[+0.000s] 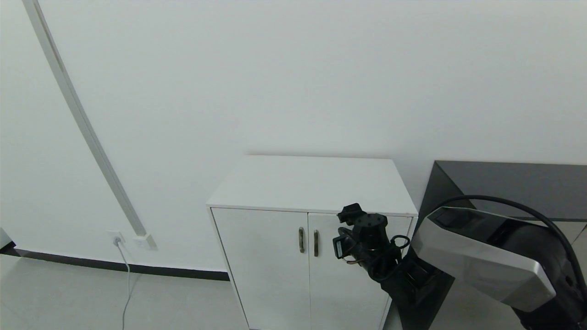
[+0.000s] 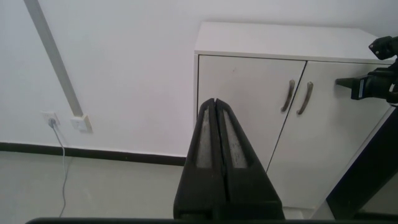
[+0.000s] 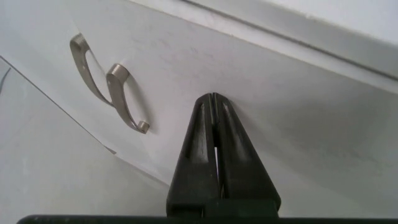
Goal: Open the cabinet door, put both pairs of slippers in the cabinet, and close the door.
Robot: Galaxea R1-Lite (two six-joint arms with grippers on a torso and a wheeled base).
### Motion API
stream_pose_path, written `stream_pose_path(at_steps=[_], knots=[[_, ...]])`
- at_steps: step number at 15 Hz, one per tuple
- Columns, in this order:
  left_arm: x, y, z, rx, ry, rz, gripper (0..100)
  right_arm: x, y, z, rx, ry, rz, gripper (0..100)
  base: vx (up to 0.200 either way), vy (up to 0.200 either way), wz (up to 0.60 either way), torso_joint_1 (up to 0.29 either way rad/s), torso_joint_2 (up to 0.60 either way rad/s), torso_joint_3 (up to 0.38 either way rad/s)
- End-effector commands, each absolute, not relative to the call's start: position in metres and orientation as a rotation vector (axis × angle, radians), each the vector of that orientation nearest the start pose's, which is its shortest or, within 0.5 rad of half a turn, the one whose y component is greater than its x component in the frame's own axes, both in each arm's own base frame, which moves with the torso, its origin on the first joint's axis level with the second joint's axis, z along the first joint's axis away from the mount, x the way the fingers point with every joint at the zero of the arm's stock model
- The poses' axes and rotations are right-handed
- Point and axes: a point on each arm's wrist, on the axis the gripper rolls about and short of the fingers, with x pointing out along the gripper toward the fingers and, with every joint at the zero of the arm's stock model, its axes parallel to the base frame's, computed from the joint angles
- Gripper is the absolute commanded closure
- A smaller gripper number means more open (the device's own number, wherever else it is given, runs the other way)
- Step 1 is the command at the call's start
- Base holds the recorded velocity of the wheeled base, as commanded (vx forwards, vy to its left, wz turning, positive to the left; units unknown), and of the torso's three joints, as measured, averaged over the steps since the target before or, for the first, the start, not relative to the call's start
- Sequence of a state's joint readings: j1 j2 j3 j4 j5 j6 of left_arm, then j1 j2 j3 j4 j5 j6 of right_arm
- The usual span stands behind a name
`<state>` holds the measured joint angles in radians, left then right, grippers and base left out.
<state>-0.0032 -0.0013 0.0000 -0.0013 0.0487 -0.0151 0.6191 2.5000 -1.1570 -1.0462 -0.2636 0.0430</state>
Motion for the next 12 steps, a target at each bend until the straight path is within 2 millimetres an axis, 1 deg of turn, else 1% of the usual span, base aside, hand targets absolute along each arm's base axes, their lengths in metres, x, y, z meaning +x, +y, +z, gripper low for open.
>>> stream_pose_path(at_steps=[1, 7, 10, 12], knots=[[-0.0228, 0.0012, 0.0756, -0.015, -0.002, 0.046, 100, 0.3718, 0.2572, -0.0014, -0.083, 0.272, 0.346, 100, 0.0, 0.0, 0.0, 0.0, 0.0, 0.0], [-0.0228, 0.0012, 0.0756, -0.015, -0.002, 0.046, 100, 0.3742, 0.2589, -0.0001, -0.081, 0.27, 0.346, 100, 0.0, 0.0, 0.0, 0.0, 0.0, 0.0], [-0.0228, 0.0012, 0.0756, -0.015, -0.002, 0.046, 100, 0.3704, 0.258, 0.0045, -0.083, 0.271, 0.349, 100, 0.0, 0.0, 0.0, 0.0, 0.0, 0.0], [-0.0228, 0.0012, 0.0756, -0.015, -0.002, 0.046, 100, 0.3713, 0.2586, 0.0065, -0.079, 0.264, 0.349, 100, 0.0, 0.0, 0.0, 0.0, 0.0, 0.0]])
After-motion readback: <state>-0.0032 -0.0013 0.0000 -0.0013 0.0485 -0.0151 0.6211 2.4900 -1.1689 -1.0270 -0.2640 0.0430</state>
